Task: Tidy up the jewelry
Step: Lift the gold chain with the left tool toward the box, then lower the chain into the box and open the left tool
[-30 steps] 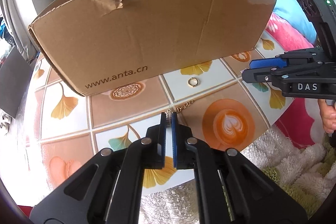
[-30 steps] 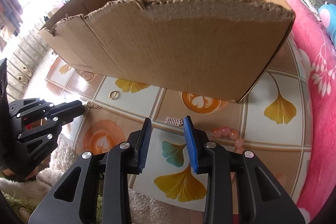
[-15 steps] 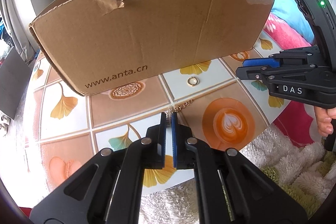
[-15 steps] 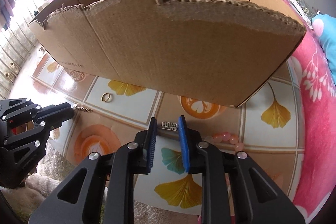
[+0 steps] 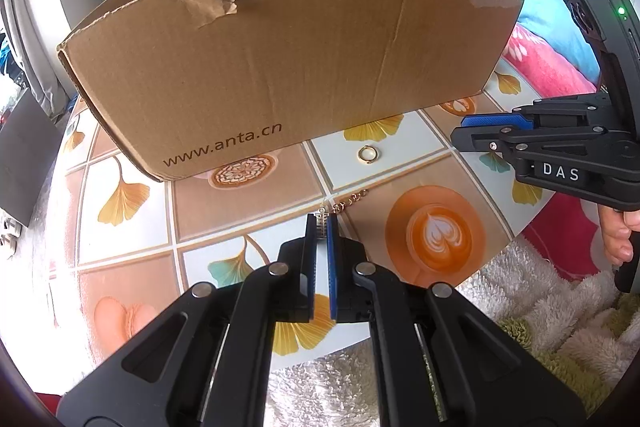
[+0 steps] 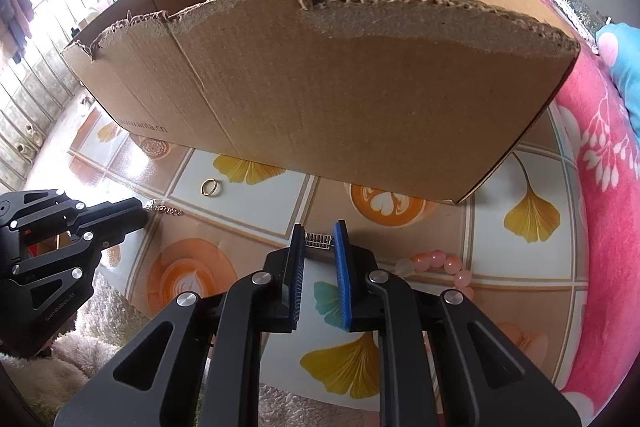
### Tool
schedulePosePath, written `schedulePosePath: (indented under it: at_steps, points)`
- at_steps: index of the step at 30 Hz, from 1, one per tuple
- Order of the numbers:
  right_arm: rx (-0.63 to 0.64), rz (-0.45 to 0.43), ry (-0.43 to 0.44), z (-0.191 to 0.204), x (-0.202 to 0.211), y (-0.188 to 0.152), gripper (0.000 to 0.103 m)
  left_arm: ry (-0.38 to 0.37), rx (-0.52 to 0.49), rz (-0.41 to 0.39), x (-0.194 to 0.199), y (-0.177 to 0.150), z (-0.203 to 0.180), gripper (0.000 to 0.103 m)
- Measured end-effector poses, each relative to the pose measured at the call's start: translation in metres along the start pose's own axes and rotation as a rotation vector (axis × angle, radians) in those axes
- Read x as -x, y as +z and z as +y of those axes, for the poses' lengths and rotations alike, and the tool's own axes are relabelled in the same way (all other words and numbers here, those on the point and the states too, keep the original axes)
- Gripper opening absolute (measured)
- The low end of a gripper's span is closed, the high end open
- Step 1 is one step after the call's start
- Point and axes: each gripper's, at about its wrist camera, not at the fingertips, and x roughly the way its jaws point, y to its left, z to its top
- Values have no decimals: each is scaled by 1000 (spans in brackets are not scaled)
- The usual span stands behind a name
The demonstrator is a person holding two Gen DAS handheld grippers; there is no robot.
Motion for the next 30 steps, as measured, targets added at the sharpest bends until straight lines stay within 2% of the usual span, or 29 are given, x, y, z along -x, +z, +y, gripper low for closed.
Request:
schedulePosePath:
  at_steps: [14, 21, 25, 30]
  points:
    - [-32, -38, 32, -27, 22, -4, 15, 10, -7, 6, 1, 2, -4, 4]
    - [-13, -80, 41, -30, 43, -6, 15, 13, -28, -40, 21, 6, -9, 4]
    - [8, -114, 55, -28, 63, -4, 15, -4, -34, -90, 46, 13, -10, 4]
    - [41, -201, 125, -16, 102, 15, 15, -78, -48, -214, 97, 33, -4, 4]
